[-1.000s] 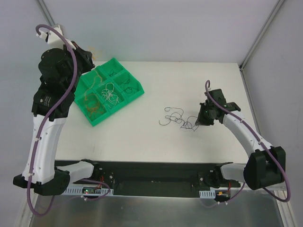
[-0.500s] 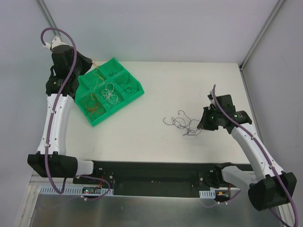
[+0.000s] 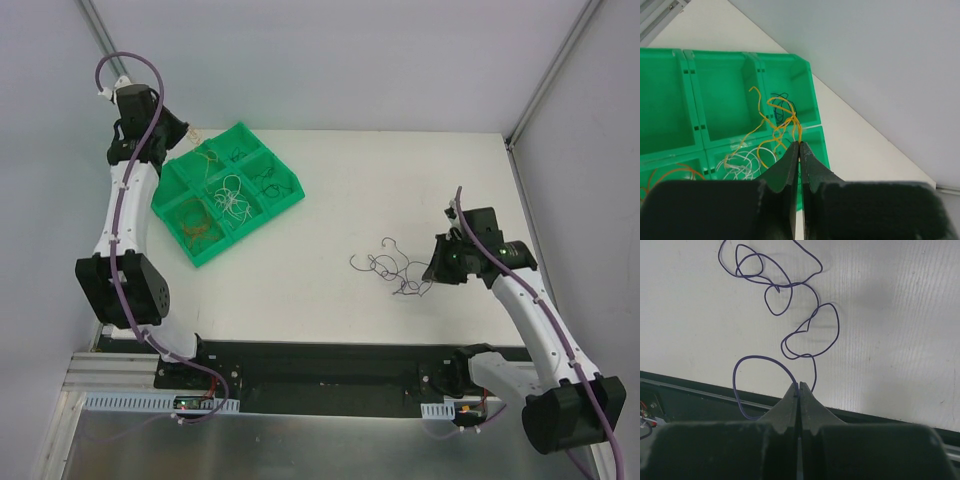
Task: Untangle the cables
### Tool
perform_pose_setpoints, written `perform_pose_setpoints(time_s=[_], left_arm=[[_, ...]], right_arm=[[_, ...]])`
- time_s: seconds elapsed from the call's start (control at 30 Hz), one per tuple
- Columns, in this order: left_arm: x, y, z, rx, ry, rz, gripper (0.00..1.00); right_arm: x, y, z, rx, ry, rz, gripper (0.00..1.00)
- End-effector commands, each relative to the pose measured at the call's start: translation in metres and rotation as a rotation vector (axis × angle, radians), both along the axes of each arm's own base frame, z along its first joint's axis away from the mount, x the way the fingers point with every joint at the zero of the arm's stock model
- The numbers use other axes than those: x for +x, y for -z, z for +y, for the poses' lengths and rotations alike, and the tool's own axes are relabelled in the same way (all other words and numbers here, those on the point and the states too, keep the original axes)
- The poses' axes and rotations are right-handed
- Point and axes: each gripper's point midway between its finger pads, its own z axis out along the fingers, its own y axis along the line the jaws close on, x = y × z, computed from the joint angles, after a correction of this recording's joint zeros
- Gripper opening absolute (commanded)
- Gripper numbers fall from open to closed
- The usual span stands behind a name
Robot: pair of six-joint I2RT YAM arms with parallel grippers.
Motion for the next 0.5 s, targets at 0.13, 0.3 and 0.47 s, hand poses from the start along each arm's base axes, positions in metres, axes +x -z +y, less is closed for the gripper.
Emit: perform_pose_setpoints(time_s=[0.13, 0.3, 0.47], left_arm=[[0.043, 0.012, 0.024, -0.015, -0.027, -0.017, 0.0], [0.059, 0.043, 0.028, -0.033, -0.033, 0.038, 0.0], [0.073, 0.067, 0.031, -0.034, -0.017, 0.078, 0.0]], right_arm=[[0.009, -0.007, -0.006, -0.007, 0.025, 0.017, 0.01], [0.014, -0.009, -0.008, -0.007, 0.044, 0.019, 0.01], [0.017, -0.011, -0.008, -0.009, 0.046, 0.027, 0.01]])
